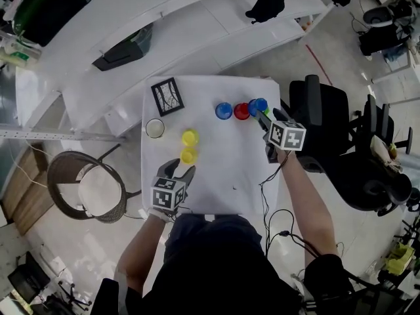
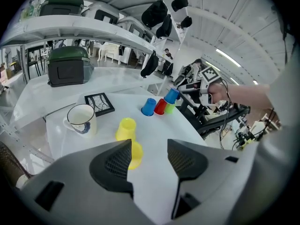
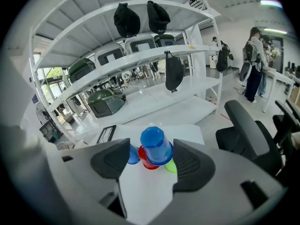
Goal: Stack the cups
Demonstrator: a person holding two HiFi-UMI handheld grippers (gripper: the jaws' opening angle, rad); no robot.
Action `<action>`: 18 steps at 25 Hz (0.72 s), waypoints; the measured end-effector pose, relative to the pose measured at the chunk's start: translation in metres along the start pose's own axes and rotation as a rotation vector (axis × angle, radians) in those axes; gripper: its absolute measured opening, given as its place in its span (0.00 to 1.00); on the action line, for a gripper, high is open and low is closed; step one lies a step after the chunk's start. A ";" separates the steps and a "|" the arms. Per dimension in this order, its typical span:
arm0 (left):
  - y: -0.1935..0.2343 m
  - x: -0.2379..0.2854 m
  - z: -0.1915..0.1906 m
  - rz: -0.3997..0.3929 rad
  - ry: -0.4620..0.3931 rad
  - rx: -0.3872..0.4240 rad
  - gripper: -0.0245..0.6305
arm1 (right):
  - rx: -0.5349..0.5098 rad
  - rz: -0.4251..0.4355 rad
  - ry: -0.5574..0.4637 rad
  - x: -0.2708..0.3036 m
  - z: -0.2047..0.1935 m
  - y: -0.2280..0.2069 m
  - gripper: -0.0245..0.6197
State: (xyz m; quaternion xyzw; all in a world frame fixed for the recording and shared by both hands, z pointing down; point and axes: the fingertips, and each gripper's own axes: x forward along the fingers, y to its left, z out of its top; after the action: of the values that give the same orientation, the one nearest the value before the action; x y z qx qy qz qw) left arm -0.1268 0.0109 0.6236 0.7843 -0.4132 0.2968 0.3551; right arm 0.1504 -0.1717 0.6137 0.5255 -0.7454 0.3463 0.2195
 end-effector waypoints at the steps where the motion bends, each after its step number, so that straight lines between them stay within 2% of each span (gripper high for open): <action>1: -0.001 0.000 0.002 0.001 -0.003 0.005 0.40 | 0.006 0.009 -0.023 -0.007 0.001 0.003 0.47; 7: -0.020 -0.005 0.016 0.010 -0.026 0.037 0.40 | 0.030 0.066 -0.111 -0.054 -0.019 0.027 0.41; 12: -0.031 -0.009 0.024 0.036 -0.040 0.050 0.40 | 0.082 0.121 -0.125 -0.083 -0.043 0.048 0.38; 18: -0.035 -0.012 0.025 0.096 -0.057 0.038 0.40 | 0.056 0.179 -0.112 -0.103 -0.063 0.061 0.37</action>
State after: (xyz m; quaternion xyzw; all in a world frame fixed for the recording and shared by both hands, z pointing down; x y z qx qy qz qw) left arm -0.0982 0.0105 0.5894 0.7783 -0.4547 0.2987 0.3136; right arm 0.1275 -0.0475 0.5672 0.4814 -0.7905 0.3553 0.1311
